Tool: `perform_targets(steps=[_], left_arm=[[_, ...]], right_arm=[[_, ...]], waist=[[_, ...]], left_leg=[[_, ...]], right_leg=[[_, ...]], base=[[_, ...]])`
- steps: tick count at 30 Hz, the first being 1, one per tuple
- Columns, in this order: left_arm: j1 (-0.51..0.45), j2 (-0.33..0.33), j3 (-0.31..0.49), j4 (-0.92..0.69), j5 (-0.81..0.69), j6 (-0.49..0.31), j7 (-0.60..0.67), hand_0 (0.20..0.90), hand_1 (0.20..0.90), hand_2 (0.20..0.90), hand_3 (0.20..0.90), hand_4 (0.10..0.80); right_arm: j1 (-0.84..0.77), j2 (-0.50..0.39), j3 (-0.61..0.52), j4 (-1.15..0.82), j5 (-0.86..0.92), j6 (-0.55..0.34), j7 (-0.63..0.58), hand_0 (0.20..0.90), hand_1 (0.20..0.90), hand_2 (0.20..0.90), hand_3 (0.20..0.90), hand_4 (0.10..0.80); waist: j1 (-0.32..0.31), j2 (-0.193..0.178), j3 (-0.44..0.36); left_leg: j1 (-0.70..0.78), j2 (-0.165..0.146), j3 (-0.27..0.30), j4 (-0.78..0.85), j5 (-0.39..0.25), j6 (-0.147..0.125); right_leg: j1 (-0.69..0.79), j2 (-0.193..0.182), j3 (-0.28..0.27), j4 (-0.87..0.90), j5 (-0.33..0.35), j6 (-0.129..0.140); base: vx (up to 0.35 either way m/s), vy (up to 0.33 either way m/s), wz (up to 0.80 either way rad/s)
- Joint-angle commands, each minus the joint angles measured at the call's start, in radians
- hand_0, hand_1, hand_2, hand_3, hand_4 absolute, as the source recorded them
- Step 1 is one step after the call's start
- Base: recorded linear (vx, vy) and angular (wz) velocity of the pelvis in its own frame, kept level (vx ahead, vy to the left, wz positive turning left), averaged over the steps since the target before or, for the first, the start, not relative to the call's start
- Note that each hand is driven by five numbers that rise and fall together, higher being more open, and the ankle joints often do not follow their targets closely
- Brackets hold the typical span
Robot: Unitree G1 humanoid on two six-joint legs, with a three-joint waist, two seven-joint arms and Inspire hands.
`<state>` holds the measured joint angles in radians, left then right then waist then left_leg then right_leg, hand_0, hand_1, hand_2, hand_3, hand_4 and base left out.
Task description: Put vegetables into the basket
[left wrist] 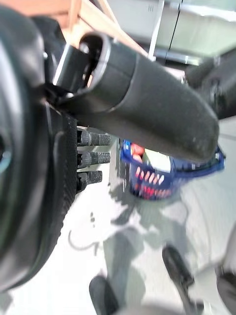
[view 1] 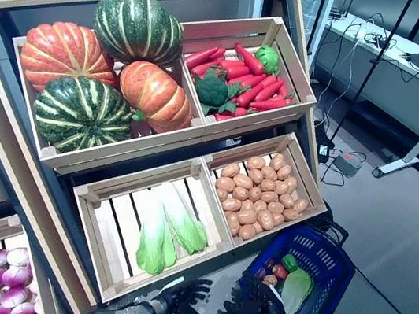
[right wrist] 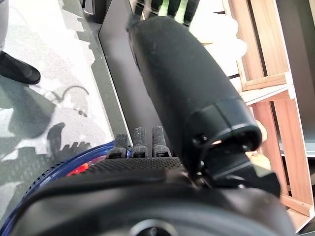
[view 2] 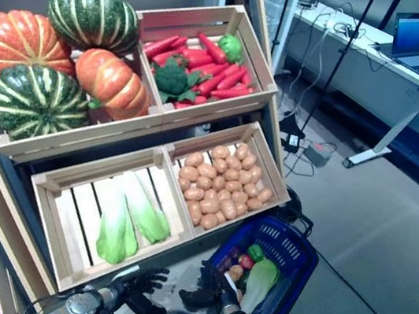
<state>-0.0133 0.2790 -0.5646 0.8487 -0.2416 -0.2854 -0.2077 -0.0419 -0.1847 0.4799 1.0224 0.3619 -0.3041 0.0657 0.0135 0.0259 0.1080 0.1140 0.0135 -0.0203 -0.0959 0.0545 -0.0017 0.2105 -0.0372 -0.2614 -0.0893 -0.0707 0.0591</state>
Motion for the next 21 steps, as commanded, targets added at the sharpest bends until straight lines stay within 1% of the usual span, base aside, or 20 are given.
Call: perform_targets(steps=[1,2,4,5,7,9,10,11,13,15,16,17,21], left_arm=[[-0.132,0.000,0.018,-0.107,-0.096,-0.167,0.008,0.900,0.900,0.900,0.900,0.800],[-0.129,0.009,0.027,-0.141,-0.100,-0.188,0.018,0.900,0.900,0.900,0.900,0.800],[-0.119,0.033,0.058,-0.219,-0.132,-0.203,0.028,0.900,0.900,0.900,0.900,0.800],[-0.118,0.035,0.061,-0.222,-0.134,-0.210,0.030,0.900,0.900,0.900,0.900,0.800],[-0.114,0.049,0.095,-0.267,-0.144,-0.221,0.033,0.900,0.900,0.900,0.900,0.800],[-0.110,0.053,0.107,-0.278,-0.132,-0.233,0.053,0.900,0.900,0.900,0.900,0.800],[-0.103,0.065,0.133,-0.301,-0.076,-0.261,0.120,0.900,0.900,0.900,0.900,0.800],[-0.102,0.068,0.141,-0.307,-0.059,-0.271,0.144,0.900,0.900,0.900,0.900,0.800],[-0.099,0.079,0.167,-0.327,-0.009,-0.278,0.257,0.900,0.900,0.900,0.900,0.800],[-0.099,0.081,0.182,-0.333,0.029,-0.276,0.325,0.900,0.900,0.900,0.900,0.800],[-0.101,0.081,0.197,-0.334,0.085,-0.263,0.427,0.900,0.900,0.900,0.900,0.800],[-0.104,0.078,0.209,-0.332,0.110,-0.252,0.484,0.900,0.900,0.900,0.900,0.800],[-0.115,0.068,0.236,-0.325,0.176,-0.198,0.616,0.900,0.900,0.900,0.900,0.800]], right_arm=[[-0.091,-0.005,-0.036,-0.055,0.045,-0.042,-0.017,0.900,0.900,0.900,0.900,0.800],[-0.088,-0.007,-0.041,-0.062,0.046,-0.037,-0.018,0.900,0.900,0.900,0.900,0.800],[-0.080,-0.015,-0.052,-0.078,0.045,-0.026,-0.015,0.900,0.900,0.900,0.900,0.800],[-0.079,-0.015,-0.053,-0.078,0.046,-0.026,-0.014,0.900,0.900,0.900,0.900,0.800],[-0.064,-0.015,-0.067,-0.085,0.052,-0.018,-0.006,0.900,0.900,0.900,0.900,0.800],[-0.057,-0.014,-0.071,-0.089,0.053,-0.016,-0.003,0.900,0.900,0.900,0.900,0.800],[-0.042,-0.013,-0.079,-0.097,0.057,-0.009,0.006,0.900,0.900,0.900,0.900,0.800],[-0.037,-0.013,-0.081,-0.099,0.056,-0.009,0.008,0.900,0.900,0.900,0.900,0.800],[-0.022,-0.013,-0.088,-0.108,0.056,-0.007,0.009,0.900,0.900,0.900,0.900,0.800],[-0.015,-0.012,-0.089,-0.114,0.058,-0.006,0.008,0.900,0.900,0.900,0.900,0.800],[-0.007,-0.009,-0.090,-0.117,0.056,-0.008,0.004,0.900,0.900,0.900,0.900,0.800],[-0.002,-0.009,-0.089,-0.122,0.055,-0.009,0.001,0.900,0.900,0.900,0.900,0.800],[0.006,-0.005,-0.085,-0.126,0.060,-0.010,0.000,0.900,0.900,0.900,0.900,0.800]], waist=[[0.004,0.001,0.046],[0.006,0.001,0.047],[0.012,0.001,0.049],[0.012,0.001,0.049],[0.016,0.000,0.048],[0.016,0.000,0.046],[0.017,-0.002,0.042],[0.017,-0.002,0.041],[0.017,-0.002,0.039],[0.016,-0.002,0.039],[0.016,-0.002,0.040],[0.016,-0.003,0.043],[0.016,-0.003,0.050]], left_leg=[[0.054,-0.019,0.044,0.009,-0.125,0.022],[0.055,-0.019,0.042,0.009,-0.126,0.023],[0.056,-0.019,0.041,0.009,-0.127,0.022],[0.056,-0.019,0.040,0.009,-0.127,0.021],[0.059,-0.020,0.037,0.009,-0.129,0.021],[0.059,-0.020,0.036,0.009,-0.129,0.021],[0.060,-0.020,0.034,0.009,-0.130,0.020],[0.060,-0.020,0.033,0.009,-0.130,0.020],[0.059,-0.021,0.032,0.009,-0.129,0.019],[0.058,-0.022,0.031,0.009,-0.128,0.019],[0.055,-0.022,0.030,0.009,-0.126,0.019],[0.052,-0.023,0.028,0.009,-0.124,0.018],[0.042,-0.026,0.026,0.009,-0.120,0.017]], right_leg=[[0.001,-0.012,0.025,0.002,-0.001,-0.051],[0.002,-0.012,0.022,0.002,-0.002,-0.052],[0.005,-0.013,0.017,0.002,-0.004,-0.054],[0.005,-0.013,0.016,0.002,-0.004,-0.054],[0.009,-0.013,0.011,0.002,-0.007,-0.055],[0.010,-0.013,0.010,0.002,-0.007,-0.056],[0.011,-0.013,0.010,0.002,-0.009,-0.056],[0.011,-0.013,0.009,0.002,-0.009,-0.057],[0.010,-0.014,0.009,0.002,-0.009,-0.057],[0.009,-0.014,0.009,0.002,-0.009,-0.058],[0.007,-0.014,0.008,0.002,-0.007,-0.058],[0.004,-0.015,0.007,0.002,-0.006,-0.058],[-0.007,-0.016,0.007,0.002,-0.002,-0.059]], base=[[0.000,0.000,0.00],[0.000,0.000,0.00],[0.000,0.000,0.00],[0.000,0.000,0.00],[0.000,0.000,0.00],[0.020,0.003,0.01],[0.044,0.007,0.01],[0.049,0.009,0.00],[0.036,0.010,0.01],[0.018,0.006,0.00],[0.039,0.015,0.01],[0.042,0.018,0.01],[0.024,0.014,0.01]])
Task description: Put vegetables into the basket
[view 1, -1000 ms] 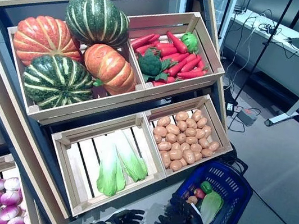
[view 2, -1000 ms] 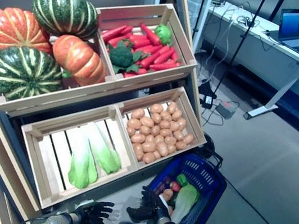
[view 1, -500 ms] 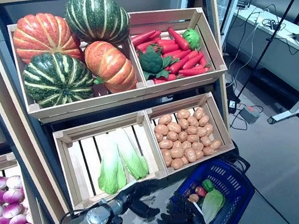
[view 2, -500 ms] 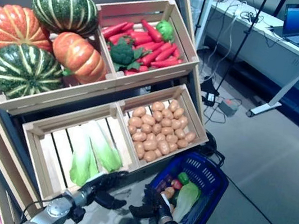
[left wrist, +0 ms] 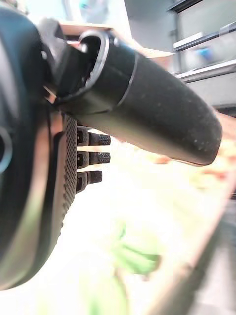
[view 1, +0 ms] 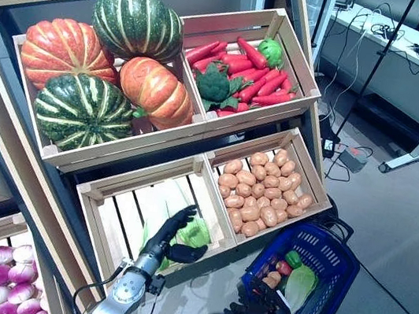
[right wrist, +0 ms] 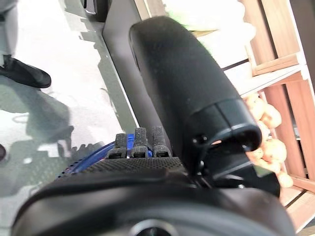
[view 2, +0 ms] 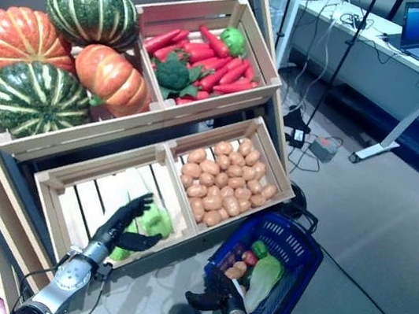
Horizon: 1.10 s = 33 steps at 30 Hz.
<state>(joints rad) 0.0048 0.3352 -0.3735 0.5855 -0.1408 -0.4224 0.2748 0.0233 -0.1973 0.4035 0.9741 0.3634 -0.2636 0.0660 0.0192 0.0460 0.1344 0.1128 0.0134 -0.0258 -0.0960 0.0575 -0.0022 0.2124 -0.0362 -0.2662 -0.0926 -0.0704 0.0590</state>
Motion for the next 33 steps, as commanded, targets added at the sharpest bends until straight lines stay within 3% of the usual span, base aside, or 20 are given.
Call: perform_targets(steps=[1,3,7,12,18,25,33], left_arm=[[-0.134,0.011,0.047,-0.061,0.083,-0.054,0.151,0.900,0.900,0.900,0.900,0.800],[-0.136,0.004,0.056,-0.052,0.110,-0.034,0.199,0.900,0.900,0.900,0.900,0.800],[-0.147,-0.017,0.087,0.005,0.132,0.079,0.296,0.900,0.900,0.900,0.900,0.800],[-0.227,-0.059,0.102,0.133,0.096,0.131,0.391,0.900,0.900,0.900,0.900,0.800],[-0.335,-0.076,0.110,0.177,0.061,0.145,0.486,0.900,0.900,0.900,0.900,0.800],[-0.451,-0.067,0.128,0.259,0.001,0.181,0.604,0.900,0.900,0.900,0.900,0.800],[-0.587,-0.040,0.154,0.398,-0.123,0.140,0.606,0.900,0.900,0.900,0.900,0.800]], right_arm=[[-0.059,0.009,-0.008,-0.078,0.060,-0.049,-0.001,0.900,0.900,0.900,0.900,0.800],[-0.051,0.013,-0.006,-0.078,0.055,-0.049,0.001,0.900,0.900,0.900,0.900,0.800],[-0.032,0.017,0.004,-0.099,0.045,-0.050,0.008,0.900,0.900,0.900,0.900,0.800],[-0.054,-0.006,0.038,-0.149,0.038,-0.042,-0.004,0.900,0.900,0.900,0.900,0.800],[-0.101,-0.040,0.066,-0.168,0.052,-0.041,-0.036,0.900,0.900,0.900,0.900,0.800],[-0.175,-0.051,0.089,-0.153,0.087,-0.040,-0.066,0.900,0.900,0.900,0.900,0.800],[-0.288,-0.069,0.111,-0.128,0.118,-0.016,-0.085,0.900,0.900,0.900,0.900,0.800]], waist=[[0.010,-0.023,0.024],[0.009,-0.024,0.026],[-0.002,-0.025,0.033],[-0.027,-0.013,0.062],[-0.047,0.007,0.114],[-0.066,0.006,0.159],[-0.090,-0.009,0.236]], left_leg=[[0.042,-0.026,0.032,0.009,-0.123,0.017],[0.040,-0.027,0.034,0.009,-0.122,0.018],[0.035,-0.028,0.046,0.009,-0.118,0.019],[0.013,-0.028,0.051,0.009,-0.100,0.019],[-0.030,-0.034,0.050,0.010,-0.085,0.022],[-0.081,-0.042,0.053,0.028,-0.082,0.023],[-0.198,-0.044,0.075,0.148,-0.094,0.011]], right_leg=[[-0.010,-0.018,0.012,0.005,-0.002,-0.059],[-0.014,-0.019,0.013,0.005,0.001,-0.057],[-0.024,-0.022,0.020,0.005,0.009,-0.052],[-0.067,-0.027,0.038,0.042,0.005,-0.056],[-0.136,-0.037,0.065,0.088,-0.006,-0.059],[-0.188,-0.039,0.093,0.093,0.003,-0.056],[-0.301,-0.043,0.113,0.193,-0.016,-0.075]], base=[[0.048,0.021,0.02],[0.051,0.024,0.02],[0.068,0.044,0.01],[0.029,0.092,-0.04],[-0.026,0.097,-0.05],[-0.037,0.047,-0.11],[-0.086,0.048,-0.14]])
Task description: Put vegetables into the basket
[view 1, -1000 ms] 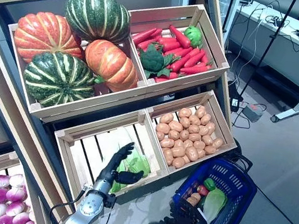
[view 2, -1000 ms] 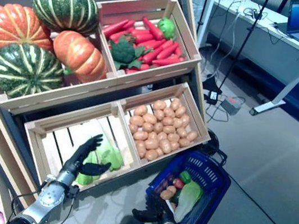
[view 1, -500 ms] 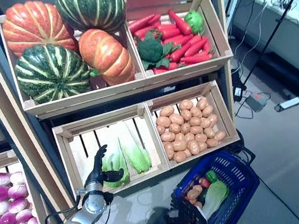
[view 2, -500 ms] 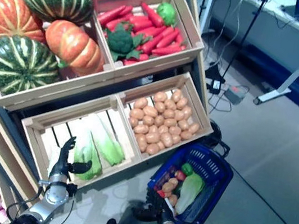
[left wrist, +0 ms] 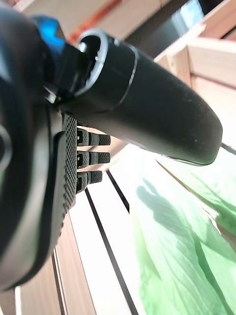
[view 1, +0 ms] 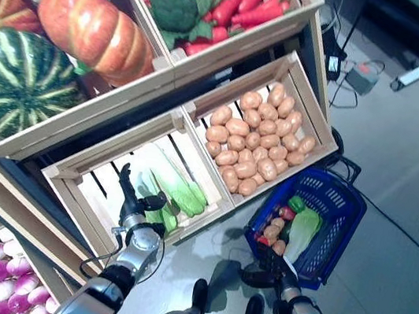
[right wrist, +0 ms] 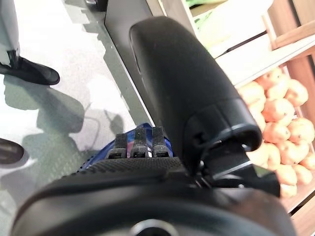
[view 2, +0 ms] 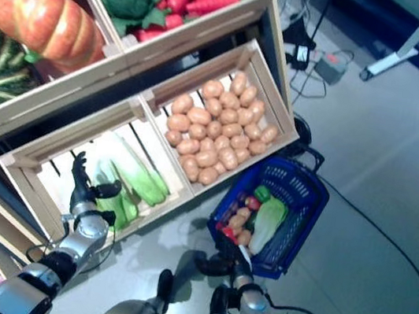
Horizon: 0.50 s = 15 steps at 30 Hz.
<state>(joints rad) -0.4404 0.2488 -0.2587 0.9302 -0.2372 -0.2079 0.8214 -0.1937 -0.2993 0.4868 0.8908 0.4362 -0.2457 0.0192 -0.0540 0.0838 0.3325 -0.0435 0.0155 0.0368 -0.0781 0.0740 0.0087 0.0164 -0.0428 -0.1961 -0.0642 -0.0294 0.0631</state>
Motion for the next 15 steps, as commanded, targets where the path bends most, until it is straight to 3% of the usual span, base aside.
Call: perform_targets(steps=[1,15], left_arm=[[-0.155,0.052,0.043,0.063,-0.043,-0.073,0.055,0.900,0.900,0.900,0.900,0.800],[-0.386,0.139,0.077,0.113,-0.076,0.006,0.191,0.900,0.900,0.900,0.900,0.800]], right_arm=[[-0.079,0.031,0.030,-0.044,0.052,-0.034,-0.041,0.900,0.900,0.900,0.900,0.800],[-0.224,0.037,0.061,-0.122,0.142,-0.020,-0.077,0.900,0.900,0.900,0.900,0.800]], waist=[[-0.017,-0.049,0.047],[-0.017,-0.091,0.164]], left_leg=[[-0.054,-0.046,0.013,0.146,-0.113,0.001],[-0.326,-0.063,0.050,0.426,-0.173,0.012]], right_leg=[[-0.118,-0.037,0.046,0.179,-0.060,-0.080],[-0.402,-0.055,0.074,0.463,-0.119,-0.085]], base=[[-0.077,0.040,-0.02],[-0.073,0.041,-0.03]])
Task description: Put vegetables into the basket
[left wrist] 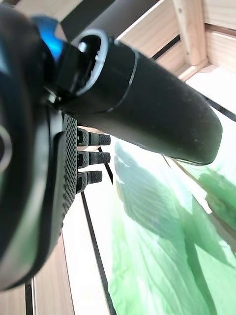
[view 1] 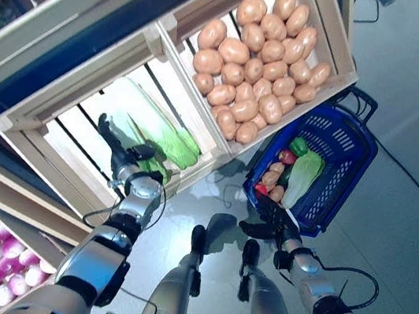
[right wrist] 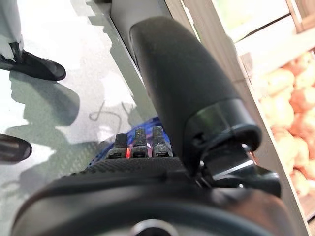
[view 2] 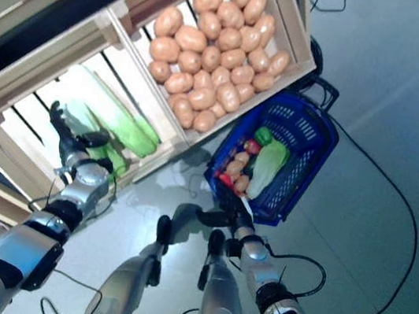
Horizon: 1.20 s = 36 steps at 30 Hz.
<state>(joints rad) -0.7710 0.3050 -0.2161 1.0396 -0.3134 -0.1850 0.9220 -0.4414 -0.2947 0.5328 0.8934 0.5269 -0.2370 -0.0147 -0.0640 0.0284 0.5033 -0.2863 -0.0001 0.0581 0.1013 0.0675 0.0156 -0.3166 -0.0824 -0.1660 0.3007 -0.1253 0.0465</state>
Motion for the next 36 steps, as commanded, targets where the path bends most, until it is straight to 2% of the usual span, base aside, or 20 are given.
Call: perform_targets(steps=[1,10,14,23,27,31,36], left_arm=[[-0.061,0.086,0.034,0.001,-0.006,-0.013,0.095,0.900,0.900,0.900,0.900,0.800],[-0.114,0.130,0.053,0.003,-0.054,0.006,0.122,0.900,0.900,0.900,0.900,0.800],[-0.171,0.199,0.053,0.019,-0.067,0.028,0.131,0.900,0.900,0.900,0.900,0.800],[-0.269,0.275,0.033,0.037,-0.125,0.076,0.102,0.900,0.900,0.900,0.900,0.800],[-0.324,0.326,0.017,0.050,-0.170,0.121,0.082,0.900,0.900,0.900,0.900,0.800],[-0.362,0.341,0.007,0.068,-0.235,0.148,0.063,0.900,0.900,0.900,0.900,0.800],[-0.374,0.339,0.013,0.078,-0.292,0.144,0.022,0.900,0.900,0.900,0.900,0.800]], right_arm=[[0.019,0.032,0.013,-0.126,0.051,-0.028,-0.045,0.900,0.900,0.900,0.900,0.800],[-0.013,0.016,0.007,-0.153,0.059,-0.005,-0.082,0.900,0.900,0.900,0.900,0.800],[-0.019,-0.011,-0.001,-0.154,0.068,-0.005,-0.083,0.900,0.900,0.900,0.900,0.800],[-0.001,-0.042,-0.009,-0.174,0.057,-0.016,-0.076,0.900,0.900,0.900,0.900,0.800],[0.020,-0.059,-0.008,-0.198,0.045,-0.023,-0.069,0.900,0.900,0.900,0.900,0.800],[0.021,-0.062,-0.007,-0.217,0.036,-0.024,-0.077,0.900,0.900,0.900,0.900,0.800],[0.019,-0.052,-0.006,-0.219,0.023,-0.028,-0.084,0.900,0.900,0.900,0.900,0.800]], waist=[[-0.007,-0.036,-0.004],[-0.010,-0.052,0.017],[-0.018,-0.055,0.017],[-0.038,-0.053,0.017],[-0.049,-0.050,0.017],[-0.057,-0.047,0.017],[-0.063,-0.048,0.017]], left_leg=[[-0.096,-0.047,0.030,0.261,-0.171,0.006],[-0.208,-0.030,0.042,0.375,-0.208,0.009],[-0.250,-0.021,0.053,0.403,-0.216,0.010],[-0.322,-0.008,0.074,0.473,-0.244,0.018],[-0.352,-0.002,0.085,0.512,-0.266,0.024],[-0.403,0.002,0.094,0.565,-0.287,0.031],[-0.445,0.010,0.101,0.606,-0.304,0.035]], right_leg=[[-0.083,-0.015,0.047,0.112,-0.027,-0.069],[-0.199,-0.002,0.068,0.218,-0.053,-0.077],[-0.245,0.008,0.082,0.242,-0.055,-0.079],[-0.324,0.013,0.098,0.305,-0.070,-0.085],[-0.357,0.017,0.105,0.342,-0.080,-0.085],[-0.410,0.020,0.110,0.393,-0.094,-0.088],[-0.457,0.027,0.115,0.439,-0.106,-0.089]], base=[[-0.024,0.048,0.14],[-0.002,0.026,0.01],[0.006,0.053,-0.06],[0.008,0.058,-0.05],[0.026,0.052,-0.08],[0.000,0.024,-0.06],[0.000,0.000,0.00]])
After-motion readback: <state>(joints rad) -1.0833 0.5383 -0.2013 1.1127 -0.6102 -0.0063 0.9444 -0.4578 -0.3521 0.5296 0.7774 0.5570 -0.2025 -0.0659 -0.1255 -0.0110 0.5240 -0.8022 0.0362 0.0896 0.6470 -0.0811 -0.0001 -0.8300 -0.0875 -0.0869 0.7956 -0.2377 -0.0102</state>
